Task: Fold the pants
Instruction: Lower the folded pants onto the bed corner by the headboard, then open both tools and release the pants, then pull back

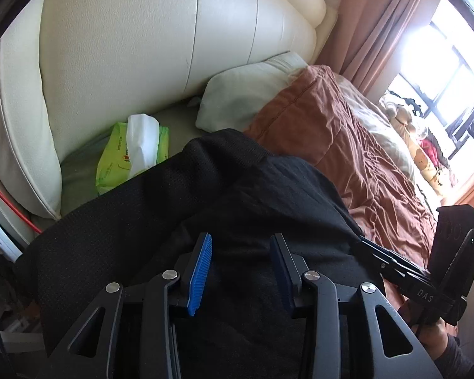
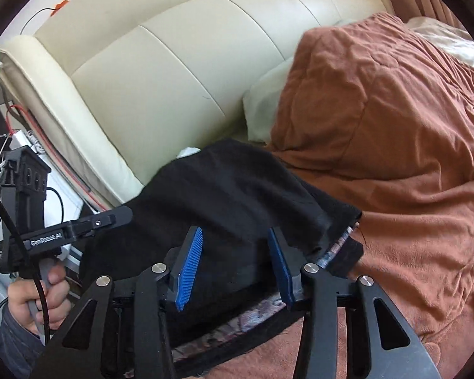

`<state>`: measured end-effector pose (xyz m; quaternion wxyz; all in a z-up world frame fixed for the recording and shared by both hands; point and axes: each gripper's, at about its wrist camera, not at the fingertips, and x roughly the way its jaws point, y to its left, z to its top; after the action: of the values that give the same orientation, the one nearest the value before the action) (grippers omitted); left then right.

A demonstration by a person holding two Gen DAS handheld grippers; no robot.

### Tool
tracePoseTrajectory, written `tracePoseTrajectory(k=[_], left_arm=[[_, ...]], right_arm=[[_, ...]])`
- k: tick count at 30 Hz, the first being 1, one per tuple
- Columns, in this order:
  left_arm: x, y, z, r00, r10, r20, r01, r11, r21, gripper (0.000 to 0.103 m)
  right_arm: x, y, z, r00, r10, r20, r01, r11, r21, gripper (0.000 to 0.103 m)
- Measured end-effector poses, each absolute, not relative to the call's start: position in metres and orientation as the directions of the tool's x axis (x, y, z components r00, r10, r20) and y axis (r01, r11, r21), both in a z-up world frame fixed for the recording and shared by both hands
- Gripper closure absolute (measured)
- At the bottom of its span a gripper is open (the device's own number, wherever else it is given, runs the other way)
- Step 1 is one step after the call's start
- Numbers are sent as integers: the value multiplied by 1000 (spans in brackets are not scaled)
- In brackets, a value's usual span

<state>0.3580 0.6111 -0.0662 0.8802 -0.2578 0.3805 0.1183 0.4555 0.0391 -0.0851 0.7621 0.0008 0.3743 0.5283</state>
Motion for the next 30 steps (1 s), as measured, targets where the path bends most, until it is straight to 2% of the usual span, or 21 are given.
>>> tracePoseTrajectory(k=[4,7,16,22,30], left_arm=[[358,607,-66,672,18,-740,-405,846,-347,62],[355,606,-60,668,34,-743,-416,845,-335,62],[325,600,-43,689,46,-723,-420,839,-347,62],[301,596,-35,697,48,-715,-425,831,-359,62],[278,577,-10,725,38,-688,-395,842,-369,62]], right_arm=[[466,33,-98,126,815,-566,-798,422,430,62],[459,28,-86,164,801,-576,-823,433,368,62],[403,27,-60,179,838,-516,-905,346,248,62],[376,29,-80,208,751,-626,-929,352,115,62],[388,-10,-76,215,655,-724,-890,437,131,62]])
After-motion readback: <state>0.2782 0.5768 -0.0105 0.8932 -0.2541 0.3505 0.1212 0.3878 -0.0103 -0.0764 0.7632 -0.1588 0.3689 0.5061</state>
